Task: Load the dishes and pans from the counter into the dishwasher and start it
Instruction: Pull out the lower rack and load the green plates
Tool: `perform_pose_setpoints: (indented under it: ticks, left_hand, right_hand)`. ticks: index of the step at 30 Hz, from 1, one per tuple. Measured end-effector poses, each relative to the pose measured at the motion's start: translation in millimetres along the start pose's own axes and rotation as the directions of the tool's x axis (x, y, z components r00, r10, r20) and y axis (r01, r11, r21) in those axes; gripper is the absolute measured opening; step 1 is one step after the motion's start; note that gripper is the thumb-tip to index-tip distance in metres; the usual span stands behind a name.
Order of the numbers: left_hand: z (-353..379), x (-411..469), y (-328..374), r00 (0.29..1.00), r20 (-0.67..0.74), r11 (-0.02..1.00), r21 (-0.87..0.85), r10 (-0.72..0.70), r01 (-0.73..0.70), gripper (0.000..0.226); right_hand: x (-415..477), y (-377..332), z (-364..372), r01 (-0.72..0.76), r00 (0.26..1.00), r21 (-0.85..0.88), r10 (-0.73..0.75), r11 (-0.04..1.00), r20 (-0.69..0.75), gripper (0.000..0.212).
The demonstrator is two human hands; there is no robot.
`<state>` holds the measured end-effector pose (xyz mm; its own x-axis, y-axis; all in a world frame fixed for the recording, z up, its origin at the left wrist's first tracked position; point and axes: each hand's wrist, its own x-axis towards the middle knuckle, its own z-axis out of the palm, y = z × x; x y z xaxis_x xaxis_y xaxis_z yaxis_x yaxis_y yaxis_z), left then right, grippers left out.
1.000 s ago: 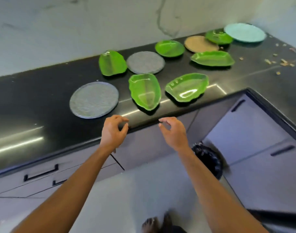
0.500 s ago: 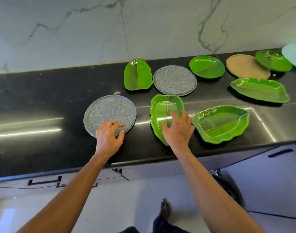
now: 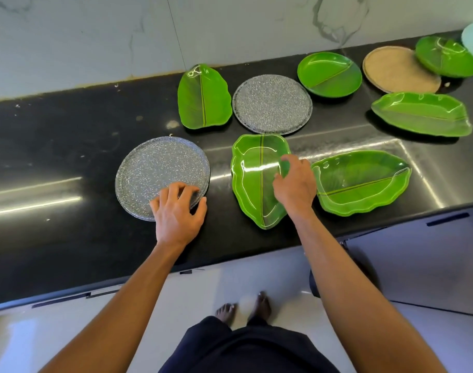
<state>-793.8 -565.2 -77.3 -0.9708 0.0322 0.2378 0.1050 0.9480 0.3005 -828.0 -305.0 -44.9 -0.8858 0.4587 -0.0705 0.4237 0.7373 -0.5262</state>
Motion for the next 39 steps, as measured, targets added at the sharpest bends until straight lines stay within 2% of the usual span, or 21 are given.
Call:
perform_pose_setpoints:
  ticks: [3,6,9,10,15,18,20,22,25,27,29,31,32,34,36,38,39]
  left_hand:
    - [-0.3,0.8,1.0,1.000,0.008,1.000,0.004,0.007,-0.007,0.027]
    - [0.5,1.0,1.4,1.000,0.005,1.000,-0.010,0.018,-0.018,0.028]
    - [0.3,0.5,1.3,1.000,0.004,1.000,-0.013,0.027,-0.027,0.029]
    - [0.4,0.9,0.5,1.000,0.005,0.999,-0.016,0.030,-0.030,0.030]
    - [-1.3,-2.7,1.8,0.997,0.023,0.995,-0.066,0.077,-0.076,0.031]
    - [-5.9,-10.0,5.6,0.983,-0.024,0.977,-0.101,0.184,-0.185,0.028]
    - [-9.3,-23.4,16.1,0.963,-0.074,0.931,-0.245,0.259,-0.270,0.028]
    - [-13.6,-48.1,35.2,0.951,-0.070,0.841,-0.451,0.301,-0.299,0.030]
    - [-18.3,-104.1,72.6,0.924,0.032,0.705,-0.656,0.382,-0.269,0.042]
    - [-19.8,-146.2,103.8,0.888,0.107,0.624,-0.749,0.447,-0.223,0.053]
    - [-18.0,-189.1,135.6,0.812,0.107,0.579,-0.754,0.574,-0.310,0.061]
    - [-11.8,-234.8,166.5,0.667,0.110,0.524,-0.716,0.737,-0.461,0.064]
    - [-7.7,-256.4,179.1,0.592,0.144,0.503,-0.704,0.793,-0.502,0.065]
    - [2.4,-311.8,208.2,0.445,0.298,0.517,-0.668,0.845,-0.535,0.068]
    - [12.5,-381.8,241.9,0.250,0.545,0.574,-0.573,0.800,-0.586,0.072]
    - [18.9,-430.1,263.9,0.153,0.744,0.631,-0.417,0.651,-0.655,0.064]
    - [25.1,-463.0,277.7,0.116,0.798,0.631,-0.368,0.591,-0.683,0.057]
  right_hand:
    - [3.1,2.1,-1.0,-0.106,0.994,0.219,0.110,0.970,-0.010,0.055]
    - [0.4,1.3,-11.6,-0.197,0.980,0.421,0.195,0.885,0.049,0.063]
    - [-15.3,0.7,-26.2,-0.161,0.987,0.478,0.156,0.863,0.051,0.025]
    - [-21.5,3.2,-30.0,-0.150,0.988,0.486,0.150,0.861,0.039,0.020]
    - [-72.9,35.6,-56.0,-0.146,0.984,0.622,0.181,0.769,0.008,0.025]
    - [-110.4,60.8,-72.6,-0.117,0.977,0.676,0.207,0.728,-0.054,0.025]
    - [-141.4,83.6,-88.2,-0.082,0.973,0.660,0.204,0.747,-0.110,0.025]
    - [-173.5,111.8,-104.1,-0.039,0.969,0.583,0.172,0.812,-0.176,0.025]
    - [-222.9,156.4,-120.0,-0.014,0.968,0.450,0.125,0.893,-0.217,0.032]
    - [-258.7,192.2,-125.6,-0.027,0.964,0.411,0.133,0.911,-0.230,0.034]
    - [-297.5,231.2,-128.6,-0.052,0.964,0.384,0.147,0.922,-0.221,0.029]
    - [-338.2,272.2,-126.4,-0.033,0.977,0.323,0.100,0.946,-0.191,0.017]
    - [-355.9,290.5,-122.4,-0.008,0.983,0.281,0.058,0.960,-0.172,0.015]
    - [-396.5,327.5,-114.9,0.034,0.993,0.190,-0.011,0.981,-0.121,0.014]
    - [-442.0,367.9,-105.4,0.029,0.998,0.103,-0.022,0.994,-0.062,0.016]
    - [-472.2,388.5,-89.9,0.013,1.000,0.078,-0.013,0.997,-0.007,0.017]
    - [-494.8,406.3,-85.5,-0.016,0.999,0.090,0.013,0.996,0.034,0.018]
